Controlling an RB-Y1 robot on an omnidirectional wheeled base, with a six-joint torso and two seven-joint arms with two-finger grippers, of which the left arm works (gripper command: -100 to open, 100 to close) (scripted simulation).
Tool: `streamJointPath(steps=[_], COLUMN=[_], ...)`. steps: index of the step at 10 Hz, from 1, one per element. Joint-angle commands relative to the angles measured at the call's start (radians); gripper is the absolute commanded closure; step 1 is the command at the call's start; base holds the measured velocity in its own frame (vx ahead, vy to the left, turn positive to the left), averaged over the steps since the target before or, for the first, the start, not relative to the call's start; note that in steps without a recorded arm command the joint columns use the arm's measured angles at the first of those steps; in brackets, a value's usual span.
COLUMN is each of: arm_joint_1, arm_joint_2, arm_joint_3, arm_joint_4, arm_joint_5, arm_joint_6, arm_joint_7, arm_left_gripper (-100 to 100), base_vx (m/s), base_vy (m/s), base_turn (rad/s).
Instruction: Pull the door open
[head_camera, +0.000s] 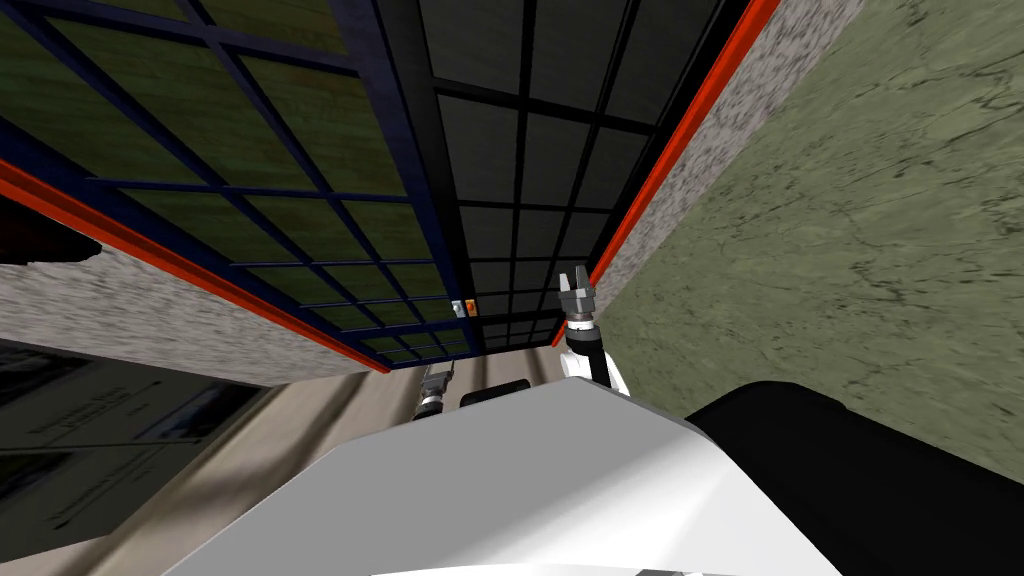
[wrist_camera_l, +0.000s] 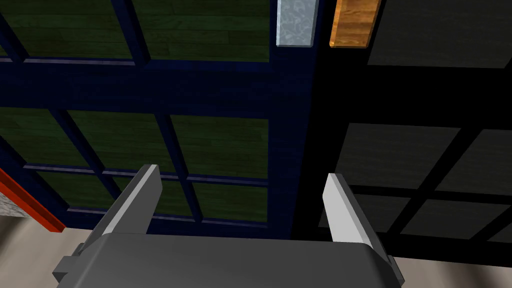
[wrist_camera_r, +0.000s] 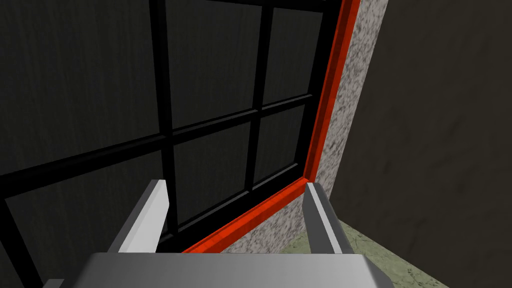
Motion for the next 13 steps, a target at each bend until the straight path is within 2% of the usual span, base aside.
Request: streamJointPath(steps=[1,2,3,5,7,9,11,12,13], arm_joint_1=[0.023,0.023,0.031,0.031,0.041,0.041,0.041,0.041,0.047], arm_joint_2=[0.023,0.023,0.041,0.041,0.066,0.066,0.066,0.066,0.087], arm_joint_3=[0.031,0.031,0.056,0.056,0.094,0.094,0.094,0.094,0.127], arm_joint_4=[-0.010,-0.010,0.009,0.009,0.038,0.089,0.045,0.038,0.061], arm_joint_5=[0.018,0.018,0.033,0.033,0.055,0.055,0.055,0.055,0.074], arm_joint_6=[0.017,0.017,0.015,0.015,0.011,0.011,0.011,0.011,0.008], arm_joint_7=[0.003,0.003,0.010,0.010,0.022,0.022,0.022,0.022,0.032], arm_left_gripper=[-100,-100,-100,-100,-100,-100,-100,-100,-100], base_vx=[-0.090,-0.065,-0.076,-0.044,-0.046,-0.042,-0.004,0.005,-0.049], base_vy=[-0.034,-0.020,-0.011,-0.007,-0.003,-0.004,0.000,0.000,0.014], base_turn=[-0.152,-0.048,-0.104,-0.038,-0.112,-0.041,0.006,-0.004,-0.165])
